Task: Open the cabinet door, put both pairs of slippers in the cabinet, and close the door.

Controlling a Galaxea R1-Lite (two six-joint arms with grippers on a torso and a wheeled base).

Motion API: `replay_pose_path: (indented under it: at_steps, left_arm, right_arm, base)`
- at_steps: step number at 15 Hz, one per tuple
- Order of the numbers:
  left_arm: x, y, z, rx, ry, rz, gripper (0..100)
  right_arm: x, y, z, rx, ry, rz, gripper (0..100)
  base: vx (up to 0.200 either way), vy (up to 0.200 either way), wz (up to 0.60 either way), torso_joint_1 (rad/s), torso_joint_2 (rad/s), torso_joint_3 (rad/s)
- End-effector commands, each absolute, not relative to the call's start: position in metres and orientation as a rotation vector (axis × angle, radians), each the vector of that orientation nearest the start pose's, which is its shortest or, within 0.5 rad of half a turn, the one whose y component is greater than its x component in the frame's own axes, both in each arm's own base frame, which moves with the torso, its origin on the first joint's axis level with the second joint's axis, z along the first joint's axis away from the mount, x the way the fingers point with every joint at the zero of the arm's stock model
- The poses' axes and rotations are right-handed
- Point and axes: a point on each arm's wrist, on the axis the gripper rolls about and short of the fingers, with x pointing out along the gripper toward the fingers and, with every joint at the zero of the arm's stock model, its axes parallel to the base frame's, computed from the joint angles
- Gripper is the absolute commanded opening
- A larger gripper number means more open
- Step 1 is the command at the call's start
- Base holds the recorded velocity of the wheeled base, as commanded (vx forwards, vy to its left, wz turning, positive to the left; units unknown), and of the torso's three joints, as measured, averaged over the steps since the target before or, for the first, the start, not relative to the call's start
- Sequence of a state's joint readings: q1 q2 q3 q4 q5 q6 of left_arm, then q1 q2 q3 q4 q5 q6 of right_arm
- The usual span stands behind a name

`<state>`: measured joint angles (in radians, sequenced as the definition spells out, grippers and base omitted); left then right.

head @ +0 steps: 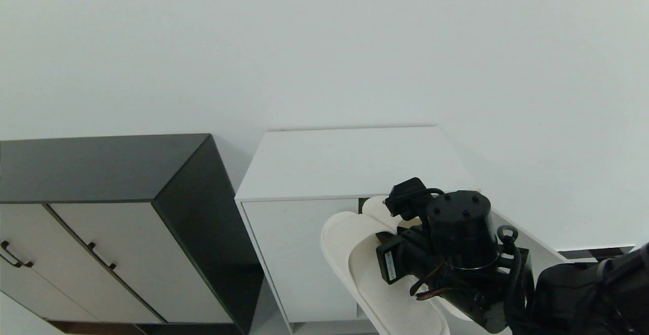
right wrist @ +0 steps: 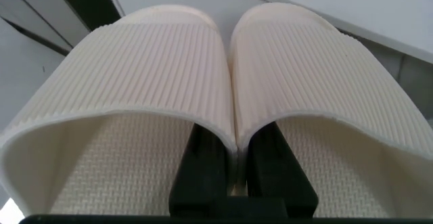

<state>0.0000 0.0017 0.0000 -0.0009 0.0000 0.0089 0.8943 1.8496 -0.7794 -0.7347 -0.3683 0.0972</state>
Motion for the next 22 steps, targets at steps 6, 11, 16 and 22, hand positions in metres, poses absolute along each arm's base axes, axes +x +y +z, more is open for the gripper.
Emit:
replay_pose_path:
  at_steps: [6,11,16,22]
  left_arm:
    - [-0.0227,0.0,0.0757,0.009,0.0,0.0,0]
    - [-0.0227,0.0,0.0757,0.008,0.0,0.0,0]
    - [-0.0227,0.0,0.0757,0.008,0.0,0.0,0]
    - [-0.0227,0.0,0.0757,0.006,0.0,0.0,0]
  right_arm:
    - [0.2088,0.2473,0.1339,-0.129,0.268,0.519,0]
    - [0.2083,0.2468,0.1328,-0.133,0.272,0.52,0]
    - [0.2074,0.2472,0.1324,-0.133,0.273,0.524,0]
    - [0.2046,0.2525,0.1347,-0.099,0.247,0.563,0]
  base:
    - [0.0,-0.2,0.0,0.004,0.0,0.002]
    - [0.0,-0.08,0.0,0.001,0.0,0.0]
    - [0.0,0.0,0.0,0.0,0.0,0.0]
    - [0.0,0.0,0.0,0.0,0.0,0.0]
